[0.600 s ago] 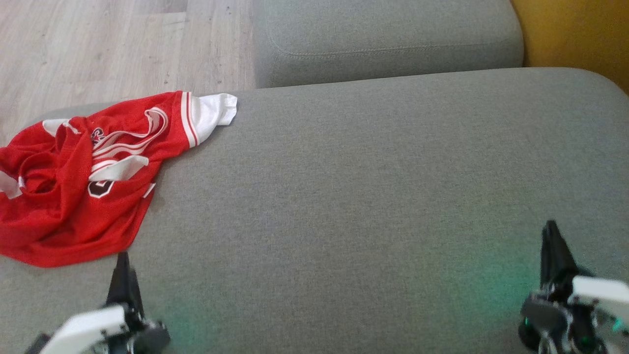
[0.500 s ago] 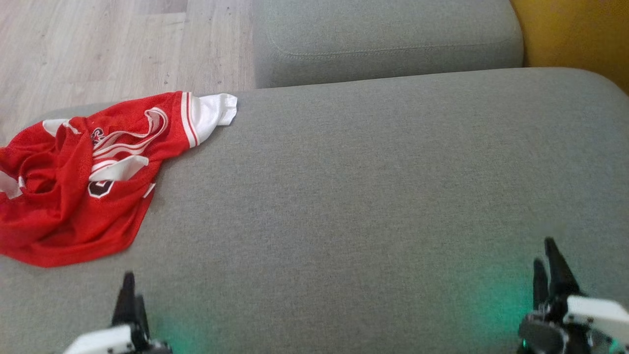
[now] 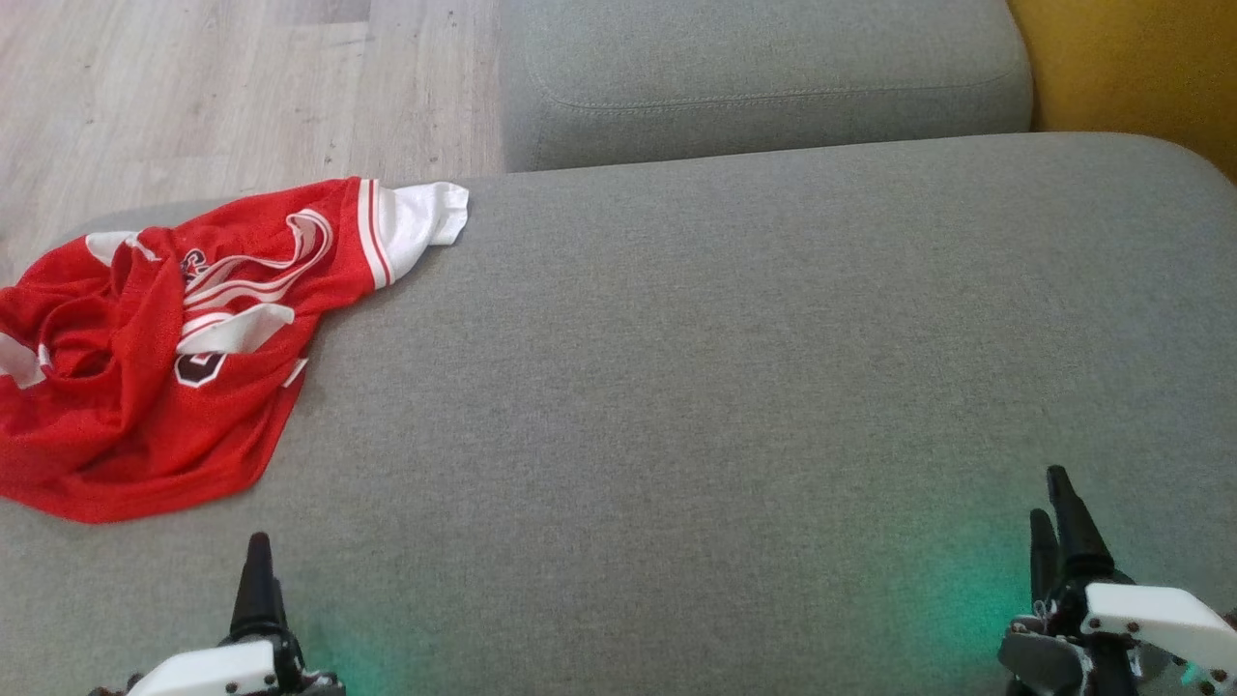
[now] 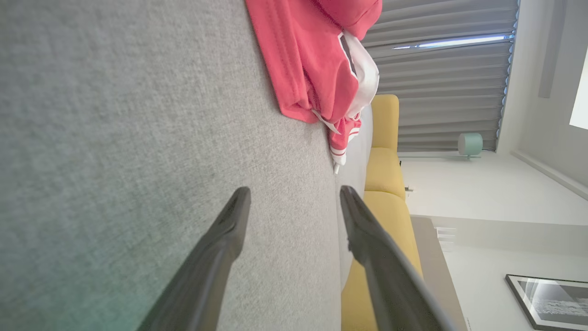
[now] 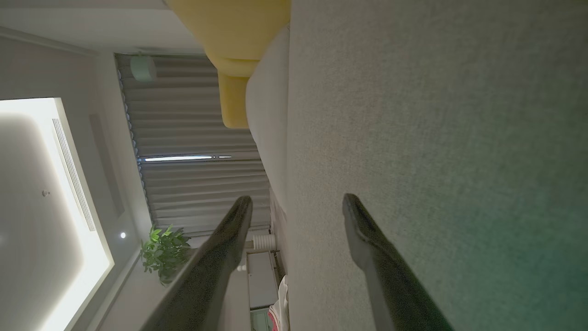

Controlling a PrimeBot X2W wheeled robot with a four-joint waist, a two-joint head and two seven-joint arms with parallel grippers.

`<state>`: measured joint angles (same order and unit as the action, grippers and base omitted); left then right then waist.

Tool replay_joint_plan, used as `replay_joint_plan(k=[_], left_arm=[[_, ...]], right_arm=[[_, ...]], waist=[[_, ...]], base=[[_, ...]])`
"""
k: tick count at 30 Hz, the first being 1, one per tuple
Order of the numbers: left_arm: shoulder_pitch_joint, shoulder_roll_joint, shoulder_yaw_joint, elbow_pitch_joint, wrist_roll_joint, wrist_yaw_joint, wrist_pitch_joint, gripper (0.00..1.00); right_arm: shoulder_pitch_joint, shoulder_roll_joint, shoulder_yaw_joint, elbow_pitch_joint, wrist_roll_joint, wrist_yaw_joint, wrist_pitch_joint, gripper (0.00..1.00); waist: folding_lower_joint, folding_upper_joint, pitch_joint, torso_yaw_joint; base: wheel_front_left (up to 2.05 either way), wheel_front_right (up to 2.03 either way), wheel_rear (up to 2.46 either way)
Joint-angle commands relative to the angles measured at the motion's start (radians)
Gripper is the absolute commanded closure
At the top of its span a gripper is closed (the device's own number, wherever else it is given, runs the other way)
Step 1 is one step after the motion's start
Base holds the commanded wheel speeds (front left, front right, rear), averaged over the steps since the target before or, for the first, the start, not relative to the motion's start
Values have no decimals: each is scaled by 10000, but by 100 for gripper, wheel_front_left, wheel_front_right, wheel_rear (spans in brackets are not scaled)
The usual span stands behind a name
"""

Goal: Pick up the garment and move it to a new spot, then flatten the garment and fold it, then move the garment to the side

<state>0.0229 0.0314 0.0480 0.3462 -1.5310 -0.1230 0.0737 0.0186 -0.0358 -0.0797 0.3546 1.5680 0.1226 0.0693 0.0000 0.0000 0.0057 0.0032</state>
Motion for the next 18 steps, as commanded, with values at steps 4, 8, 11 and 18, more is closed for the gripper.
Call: replay_joint_plan(k=[4,8,11,18], left_arm=[[-484,87,53,-557,629,-11,-218,0],[-496,91,74,-737,1120,40,-337,0],[-506,93,63,-852,1533,101,-425,0],[-526,100,-170,-1073,2763,212,-634,0]], right_arm=[[-532,-59,204,-349,-745,13,-200,0],[-565,-62,220,-346,-1459,15,-318,0],[-579,-64,224,-398,-2055,17,-405,0],[-576,-70,428,-751,-3298,22,-612,0]], waist=[[0,0,29,23],[0,0,48,58],[0,0,55,93],[0,0,61,180]], base=[[0,0,0],[0,0,0],[0,0,0],[0,0,0]])
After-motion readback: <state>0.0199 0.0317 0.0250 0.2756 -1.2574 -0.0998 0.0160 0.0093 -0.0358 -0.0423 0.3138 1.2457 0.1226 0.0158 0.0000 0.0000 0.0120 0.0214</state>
